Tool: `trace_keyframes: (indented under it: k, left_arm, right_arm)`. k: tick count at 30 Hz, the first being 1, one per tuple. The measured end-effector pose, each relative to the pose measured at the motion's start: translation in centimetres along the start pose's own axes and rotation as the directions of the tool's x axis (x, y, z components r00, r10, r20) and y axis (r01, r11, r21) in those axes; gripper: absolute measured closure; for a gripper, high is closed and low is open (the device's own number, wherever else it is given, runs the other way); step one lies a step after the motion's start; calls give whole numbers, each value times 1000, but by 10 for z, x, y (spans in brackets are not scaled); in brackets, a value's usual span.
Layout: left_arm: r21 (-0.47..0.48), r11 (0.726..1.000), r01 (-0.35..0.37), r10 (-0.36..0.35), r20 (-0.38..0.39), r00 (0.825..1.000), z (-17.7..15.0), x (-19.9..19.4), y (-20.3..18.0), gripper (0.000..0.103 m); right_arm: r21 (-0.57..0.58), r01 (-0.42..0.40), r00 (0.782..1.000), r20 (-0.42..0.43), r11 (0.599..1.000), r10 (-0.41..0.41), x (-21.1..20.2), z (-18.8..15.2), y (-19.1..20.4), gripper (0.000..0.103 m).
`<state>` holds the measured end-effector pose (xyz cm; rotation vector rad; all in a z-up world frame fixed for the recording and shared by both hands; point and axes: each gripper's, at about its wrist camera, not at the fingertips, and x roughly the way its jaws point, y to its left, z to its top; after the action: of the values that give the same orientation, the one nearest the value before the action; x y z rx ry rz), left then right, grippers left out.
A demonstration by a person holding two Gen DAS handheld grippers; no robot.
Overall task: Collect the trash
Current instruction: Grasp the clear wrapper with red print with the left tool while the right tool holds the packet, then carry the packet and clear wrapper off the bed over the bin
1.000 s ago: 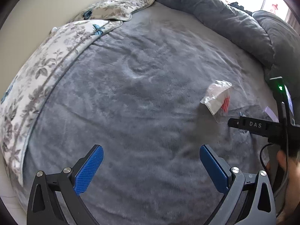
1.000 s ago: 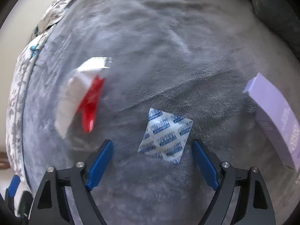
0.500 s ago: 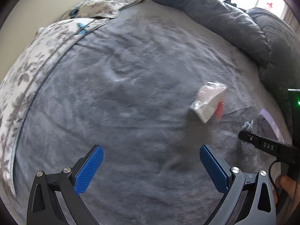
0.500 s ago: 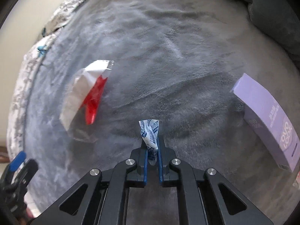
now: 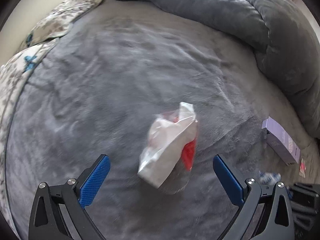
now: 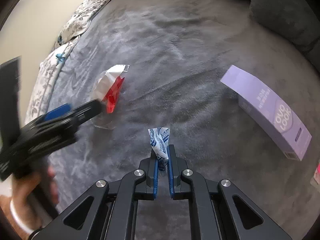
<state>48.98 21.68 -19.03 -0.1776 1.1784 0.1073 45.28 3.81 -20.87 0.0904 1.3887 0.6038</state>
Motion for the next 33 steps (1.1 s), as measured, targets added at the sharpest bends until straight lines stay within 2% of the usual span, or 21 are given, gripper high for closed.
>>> trace_keyframes:
  k: [5,6,7,8,9,14,15,16,22,27,33]
  left_arm:
    - [7,1000,9,-8,-56,998,4,28,-10,2]
    - [0,999,36,-36,-63,997,2,33,-9,18]
    - [-7,999,33,-33,-60,998,0,35,-8,55]
    - [-6,1000,-17,16,-60,998,-1,36,-7,63]
    - [-5,999,-38,37,-58,998,-1,36,-7,63]
    - [-26,999,-26,24,-53,998,-2,29,-2,72]
    - [-26,999,-29,28,-46,999,-4,24,-1,79]
    - [-27,999,-28,27,-39,999,-5,21,-1,91]
    - [-54,999,-1,3,34,999,-19,-14,0,91]
    - [-77,997,21,-12,114,993,-30,-56,5,91]
    - [-153,988,37,-9,177,984,-63,-105,35,91]
  right_arm:
    - [5,-16,1000,-9,1000,16,0,-1,-5,95]
    - [12,-18,1000,-10,1000,18,0,-1,-7,95]
    - [16,-19,1000,-12,1000,19,0,-1,-8,95]
    - [18,-18,1000,-15,1000,19,2,0,-10,95]
    - [19,-17,1000,-19,1000,18,2,0,-11,95]
    - [9,-16,1000,-26,1000,16,2,-4,-13,95]
    - [8,-18,999,-26,1000,18,1,-5,-13,95]
    - [9,-21,999,-27,1000,21,0,-6,-13,95]
    - [-40,-19,1000,5,999,19,-19,-14,-1,95]
    - [-85,-22,999,29,996,25,-40,-27,14,95]
    - [-160,-47,998,43,986,54,-59,-49,44,95]
